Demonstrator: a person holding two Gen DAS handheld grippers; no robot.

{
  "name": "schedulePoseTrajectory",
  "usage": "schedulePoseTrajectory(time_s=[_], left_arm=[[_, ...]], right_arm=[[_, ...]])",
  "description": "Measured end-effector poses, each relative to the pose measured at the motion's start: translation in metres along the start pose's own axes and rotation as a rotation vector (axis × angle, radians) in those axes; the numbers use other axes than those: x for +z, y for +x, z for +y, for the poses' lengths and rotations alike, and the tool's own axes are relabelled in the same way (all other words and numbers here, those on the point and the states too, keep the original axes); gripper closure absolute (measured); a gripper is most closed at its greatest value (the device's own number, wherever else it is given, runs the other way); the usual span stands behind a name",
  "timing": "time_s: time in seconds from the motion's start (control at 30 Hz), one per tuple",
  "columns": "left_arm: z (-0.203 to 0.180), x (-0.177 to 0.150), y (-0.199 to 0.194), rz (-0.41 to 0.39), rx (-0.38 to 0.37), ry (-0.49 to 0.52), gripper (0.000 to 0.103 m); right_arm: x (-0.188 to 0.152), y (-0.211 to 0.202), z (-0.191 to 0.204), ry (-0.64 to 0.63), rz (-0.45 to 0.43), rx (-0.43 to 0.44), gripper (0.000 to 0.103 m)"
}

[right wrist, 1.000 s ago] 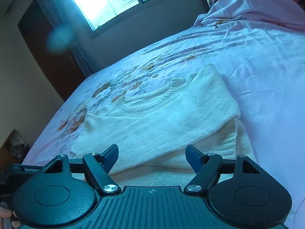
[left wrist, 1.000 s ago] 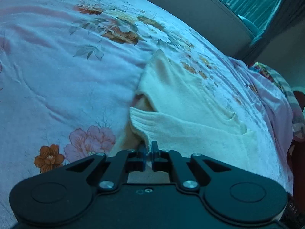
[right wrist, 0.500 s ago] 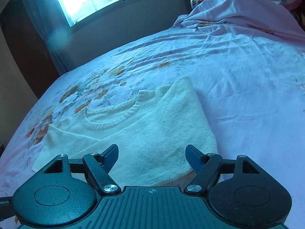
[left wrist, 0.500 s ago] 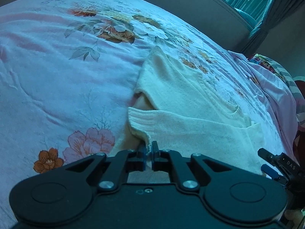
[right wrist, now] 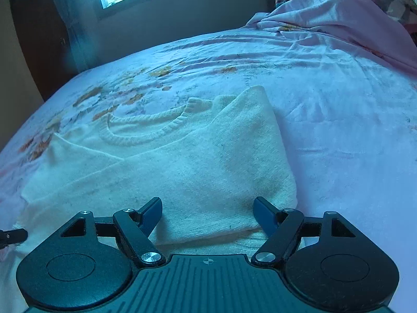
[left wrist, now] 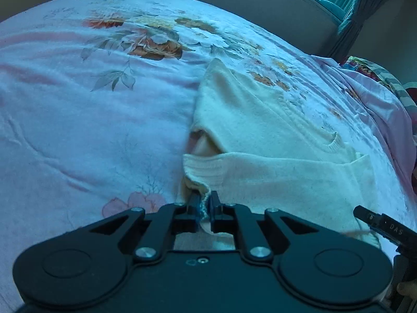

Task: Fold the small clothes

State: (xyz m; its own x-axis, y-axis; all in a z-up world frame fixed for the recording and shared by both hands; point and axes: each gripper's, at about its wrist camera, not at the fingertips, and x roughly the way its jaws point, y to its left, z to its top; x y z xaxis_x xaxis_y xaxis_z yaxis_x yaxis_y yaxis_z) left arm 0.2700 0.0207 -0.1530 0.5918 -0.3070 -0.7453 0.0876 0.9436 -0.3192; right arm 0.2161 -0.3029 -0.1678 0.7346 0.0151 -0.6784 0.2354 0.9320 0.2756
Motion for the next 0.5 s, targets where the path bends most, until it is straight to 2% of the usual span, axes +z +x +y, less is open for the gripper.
schedulePoseTrajectory(time_s=[0.1, 0.17, 0.27, 0.33, 0.47, 0.5], left_arm=[[0.001, -0.002, -0.018, -0.002, 0.013, 0.020, 0.093], [0.001, 0.001, -0.032, -0.034, 0.013, 0.021, 0.096], [-0.010, 0.011, -0.039, -0.064, -0.013, 0.036, 0.096], [-0.019, 0.016, -0.031, -0.057, -0.032, 0.047, 0.095], [-0.030, 0.016, 0.012, 0.028, -0.013, 0.064, 0.095], [-0.030, 0.015, 0.019, 0.023, -0.004, 0.068, 0.094]], right_arm=[[0.000, -0.002, -0.001, -0.010, 0.009, -0.001, 0.027], [0.001, -0.007, -0.004, 0.013, -0.004, 0.005, 0.027], [0.010, -0.018, -0.004, 0.026, -0.075, 0.022, 0.026], [0.021, -0.012, -0.003, 0.012, -0.078, 0.017, 0.026], [0.042, 0.013, -0.006, 0.016, -0.063, 0.010, 0.026], [0.047, 0.020, -0.008, 0.019, -0.059, 0.008, 0.026]])
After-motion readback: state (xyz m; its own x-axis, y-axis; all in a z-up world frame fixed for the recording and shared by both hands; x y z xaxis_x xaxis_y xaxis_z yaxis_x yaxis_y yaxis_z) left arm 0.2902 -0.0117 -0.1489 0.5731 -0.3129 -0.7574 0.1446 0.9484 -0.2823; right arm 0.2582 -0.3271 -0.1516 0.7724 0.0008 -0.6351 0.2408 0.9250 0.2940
